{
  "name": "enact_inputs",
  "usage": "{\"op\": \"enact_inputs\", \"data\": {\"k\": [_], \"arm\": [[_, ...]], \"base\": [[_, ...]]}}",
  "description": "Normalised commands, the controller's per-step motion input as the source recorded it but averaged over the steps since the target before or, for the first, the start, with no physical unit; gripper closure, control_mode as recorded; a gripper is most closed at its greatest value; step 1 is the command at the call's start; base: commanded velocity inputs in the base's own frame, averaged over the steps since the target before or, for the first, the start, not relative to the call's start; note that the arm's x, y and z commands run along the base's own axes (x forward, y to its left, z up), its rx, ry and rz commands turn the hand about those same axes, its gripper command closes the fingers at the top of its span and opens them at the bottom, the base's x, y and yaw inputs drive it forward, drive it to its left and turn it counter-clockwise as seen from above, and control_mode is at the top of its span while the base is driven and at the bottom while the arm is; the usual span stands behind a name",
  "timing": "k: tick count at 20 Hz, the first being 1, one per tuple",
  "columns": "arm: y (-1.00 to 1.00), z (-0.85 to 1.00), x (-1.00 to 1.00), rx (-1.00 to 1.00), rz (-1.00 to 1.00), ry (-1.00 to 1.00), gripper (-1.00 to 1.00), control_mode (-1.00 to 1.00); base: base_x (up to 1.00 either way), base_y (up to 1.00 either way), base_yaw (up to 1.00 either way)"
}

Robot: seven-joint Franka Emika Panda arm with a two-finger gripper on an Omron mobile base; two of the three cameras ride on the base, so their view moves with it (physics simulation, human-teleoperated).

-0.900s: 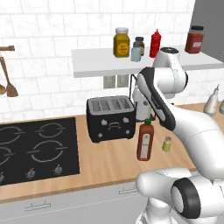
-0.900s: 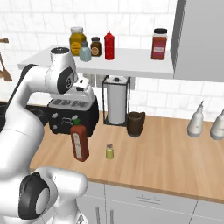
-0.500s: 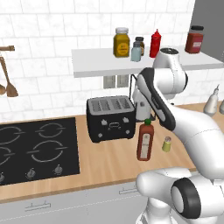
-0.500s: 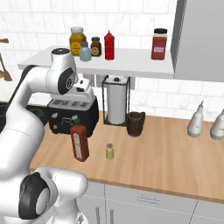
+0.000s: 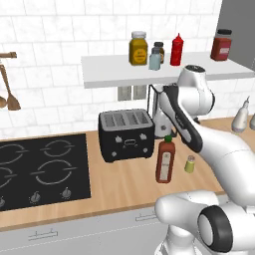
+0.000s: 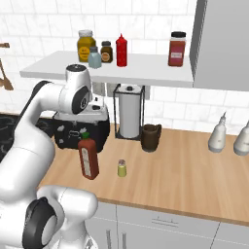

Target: Put the shaker and condiment bottle from the counter next to their counterparts in the cabinet.

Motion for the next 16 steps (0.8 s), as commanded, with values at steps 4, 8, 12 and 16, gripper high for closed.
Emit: {"op": "enact_inputs", "data": {"k": [4,8,12,16], "arm": [[0.0,-0.36,0.0,0.01,0.29,-0.01,-1.0,-1.0],[0.0,-0.28,0.0,0.08,0.31,-0.05,-1.0,-1.0],[-0.1,-0.07,0.0,0.01,0.18,-0.06,-1.0,-1.0],[-0.02,-0.11,0.0,0.02,0.01,-0.01,-1.0,-1.0]], "base": [[0.0,0.0,0.0],[0.0,0.0,0.0],[0.0,0.0,0.0],[0.0,0.0,0.0]]}}
